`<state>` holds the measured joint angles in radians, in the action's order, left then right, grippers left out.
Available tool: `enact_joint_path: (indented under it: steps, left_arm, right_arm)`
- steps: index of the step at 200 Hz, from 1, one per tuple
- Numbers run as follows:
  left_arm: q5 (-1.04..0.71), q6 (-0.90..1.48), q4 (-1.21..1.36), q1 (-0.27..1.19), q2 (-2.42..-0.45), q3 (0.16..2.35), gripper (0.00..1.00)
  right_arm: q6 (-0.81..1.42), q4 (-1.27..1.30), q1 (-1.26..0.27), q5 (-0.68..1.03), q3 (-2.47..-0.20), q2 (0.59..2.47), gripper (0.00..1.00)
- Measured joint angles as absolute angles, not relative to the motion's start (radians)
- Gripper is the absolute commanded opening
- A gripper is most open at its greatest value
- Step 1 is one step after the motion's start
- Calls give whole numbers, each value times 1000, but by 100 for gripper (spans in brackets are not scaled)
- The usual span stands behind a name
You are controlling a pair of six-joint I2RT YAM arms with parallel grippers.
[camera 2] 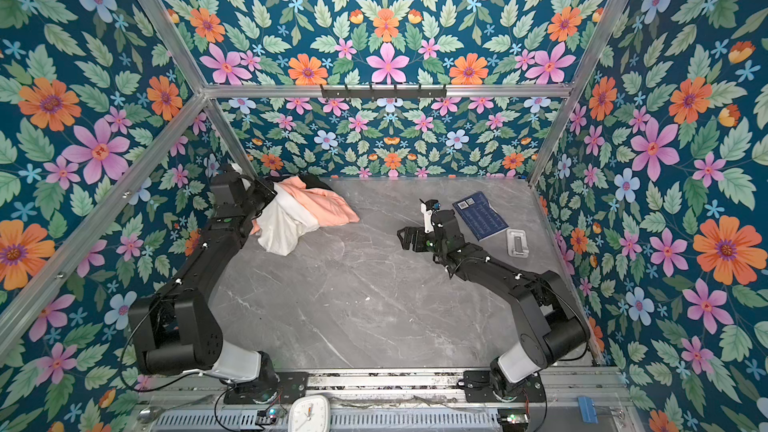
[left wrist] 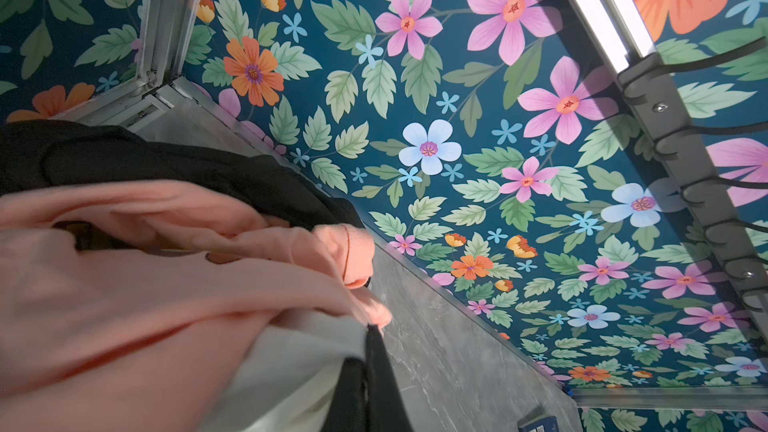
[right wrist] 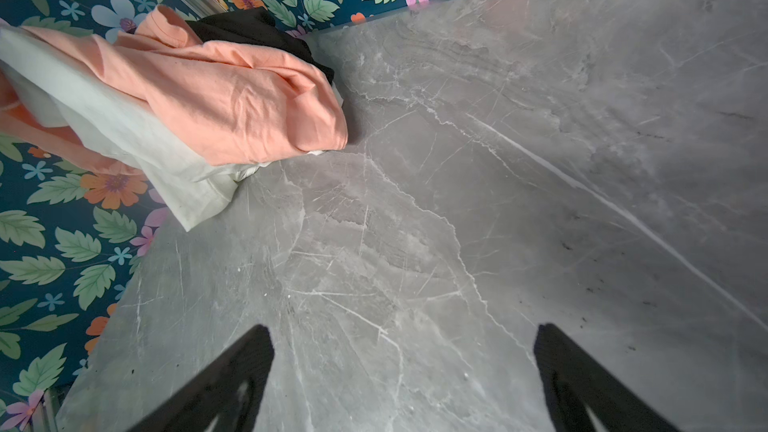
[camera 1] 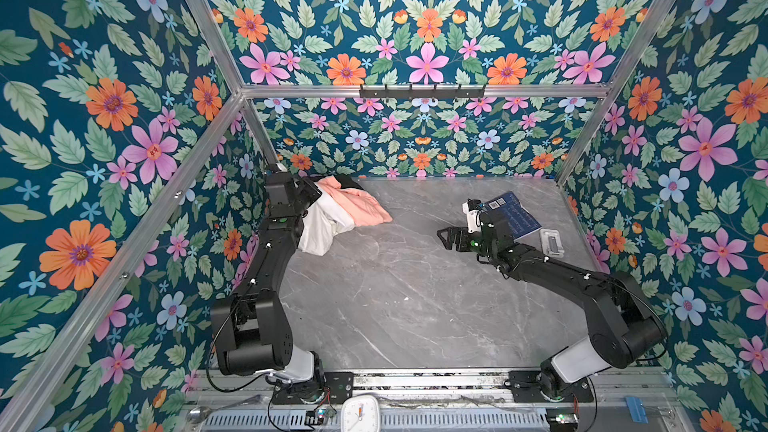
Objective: Pick out a specific cloth from the pile
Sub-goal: 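Lift the white cloth with the left gripper out of the pile, then raise the white cloth higher with the left gripper, pulling it free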
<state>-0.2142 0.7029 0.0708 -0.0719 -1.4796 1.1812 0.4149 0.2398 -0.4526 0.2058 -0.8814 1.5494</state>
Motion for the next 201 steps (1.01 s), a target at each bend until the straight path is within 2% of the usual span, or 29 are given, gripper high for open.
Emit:
enact_joint_path:
  steps: [73,201]
  left_arm:
    - [-274,680,-137,-72,-1514,1439,0]
    - [-289,652,-197,-73,-1542,1467,0]
  right_arm:
    - [415,241,-454,206,-881,1555,99]
    - [415,244,-464,205,-864,1553,99]
